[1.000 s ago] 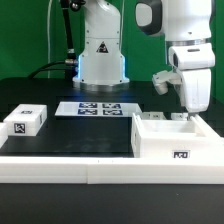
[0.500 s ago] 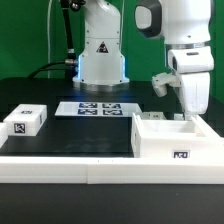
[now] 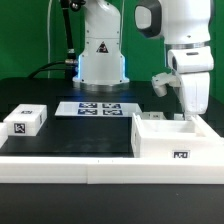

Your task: Assemble cabinet

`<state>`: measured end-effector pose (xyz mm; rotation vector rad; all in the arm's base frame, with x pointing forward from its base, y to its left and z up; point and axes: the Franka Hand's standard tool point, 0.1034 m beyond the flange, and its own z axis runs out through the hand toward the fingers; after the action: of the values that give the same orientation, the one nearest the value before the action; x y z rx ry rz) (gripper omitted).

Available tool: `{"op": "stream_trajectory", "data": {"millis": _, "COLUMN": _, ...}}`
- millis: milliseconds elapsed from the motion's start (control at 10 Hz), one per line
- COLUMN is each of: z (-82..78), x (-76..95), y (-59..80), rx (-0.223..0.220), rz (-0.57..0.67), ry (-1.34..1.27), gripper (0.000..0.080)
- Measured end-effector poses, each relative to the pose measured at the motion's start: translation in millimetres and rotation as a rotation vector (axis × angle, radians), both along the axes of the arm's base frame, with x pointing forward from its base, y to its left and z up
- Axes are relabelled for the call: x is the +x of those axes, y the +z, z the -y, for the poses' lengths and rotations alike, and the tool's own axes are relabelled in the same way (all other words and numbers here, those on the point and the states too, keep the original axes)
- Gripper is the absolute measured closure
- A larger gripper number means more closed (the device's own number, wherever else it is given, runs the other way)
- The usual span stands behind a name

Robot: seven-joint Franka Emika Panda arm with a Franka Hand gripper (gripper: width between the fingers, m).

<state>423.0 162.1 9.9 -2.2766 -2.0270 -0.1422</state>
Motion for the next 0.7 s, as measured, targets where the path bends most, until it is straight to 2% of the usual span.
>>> {"op": "stream_trajectory", "data": {"millis": 100, "z": 4.2, "x": 1.7, "y": 6.7, "rx": -0.010, "rz": -0.001, "ry": -0.002, "gripper": 0.0731}}
{"op": "stream_trajectory", "data": {"millis": 300, "z": 13.8, "x": 9.3, "y": 31.5, "rx": -0.037, "rz": 0.012, "ry": -0.003, "gripper": 0.0729}}
{"op": "stream_trajectory", "data": {"millis": 500, "z": 30.6, "x": 15.9, "y": 47.5, "rx": -0.061, "rz": 0.008, "ry": -0.002, "gripper": 0.0729}}
{"op": "stream_trajectory", "data": {"millis": 600, "z": 42.5, "x": 21.2, "y": 55.2, "rx": -0.069, "rz": 0.015, "ry": 0.001, "gripper": 0.0729}}
{"op": "stream_trajectory", "data": {"millis": 700, "z": 43.3, "x": 21.5, "y": 54.7, "rx": -0.068, "rz": 0.015, "ry": -0.011, "gripper": 0.0729}}
